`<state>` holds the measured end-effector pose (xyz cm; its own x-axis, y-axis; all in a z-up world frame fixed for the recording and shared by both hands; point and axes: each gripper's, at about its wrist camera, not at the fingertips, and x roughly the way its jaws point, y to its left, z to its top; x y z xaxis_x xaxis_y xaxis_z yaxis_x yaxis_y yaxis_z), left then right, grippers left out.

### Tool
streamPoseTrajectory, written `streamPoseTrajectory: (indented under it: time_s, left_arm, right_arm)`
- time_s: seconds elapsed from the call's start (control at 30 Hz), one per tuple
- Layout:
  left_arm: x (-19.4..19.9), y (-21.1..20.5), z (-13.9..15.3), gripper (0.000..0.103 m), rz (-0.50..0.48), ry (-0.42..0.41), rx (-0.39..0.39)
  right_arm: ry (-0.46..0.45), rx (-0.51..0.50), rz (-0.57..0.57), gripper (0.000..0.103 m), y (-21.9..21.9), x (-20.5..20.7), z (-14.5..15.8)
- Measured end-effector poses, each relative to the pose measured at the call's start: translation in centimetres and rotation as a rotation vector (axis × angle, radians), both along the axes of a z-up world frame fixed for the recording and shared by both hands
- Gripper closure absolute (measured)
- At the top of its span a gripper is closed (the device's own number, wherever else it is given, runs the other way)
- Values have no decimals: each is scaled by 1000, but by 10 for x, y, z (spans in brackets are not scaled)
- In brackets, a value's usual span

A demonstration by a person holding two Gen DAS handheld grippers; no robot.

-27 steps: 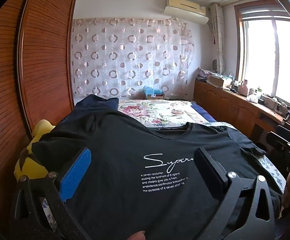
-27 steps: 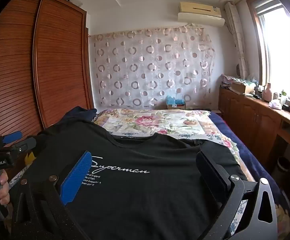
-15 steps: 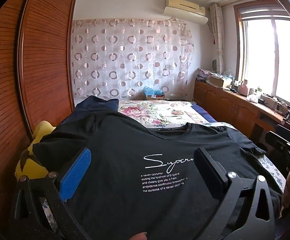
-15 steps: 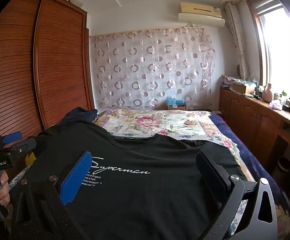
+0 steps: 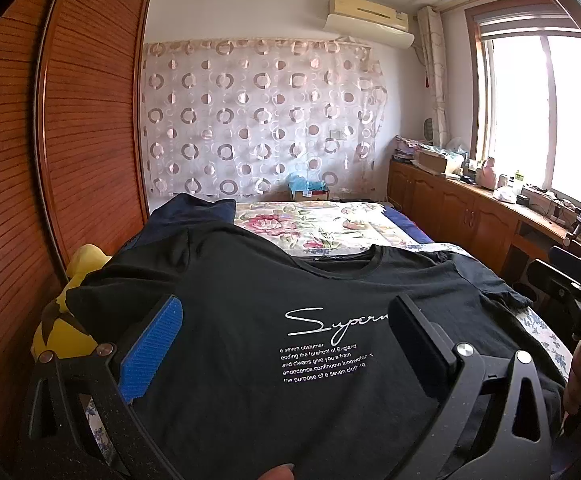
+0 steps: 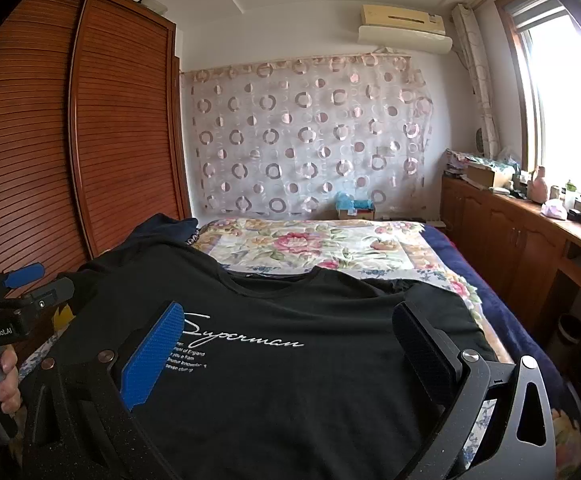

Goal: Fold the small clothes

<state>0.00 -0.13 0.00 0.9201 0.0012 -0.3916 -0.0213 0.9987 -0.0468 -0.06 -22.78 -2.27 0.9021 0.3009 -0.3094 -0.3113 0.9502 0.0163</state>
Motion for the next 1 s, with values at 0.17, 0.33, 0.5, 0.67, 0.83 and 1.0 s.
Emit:
streamPoseTrajectory:
  time_s: [0.17,0.33,0.5,0.67,0.83,1.0]
  left_arm:
    - [0,3,5,0,0,-3,1]
    - [-2,6,8,0,0,-4,3]
    - [-4,5,13,0,0,-6,4]
    - [-4,5,13,0,0,-8,7]
    - [-4,5,14,0,-1,-10,7]
    - [-8,5,18,0,-1,-12,9]
  right_arm:
    - [1,0,2,0,0,0,0]
    - [1,0,0,0,0,0,0]
    - [1,1,1,0,-1,0,0]
    - [0,1,1,0,2,3,1]
    - [-1,2,0,0,1,3,0]
    - [-1,2,0,0,2,4,0]
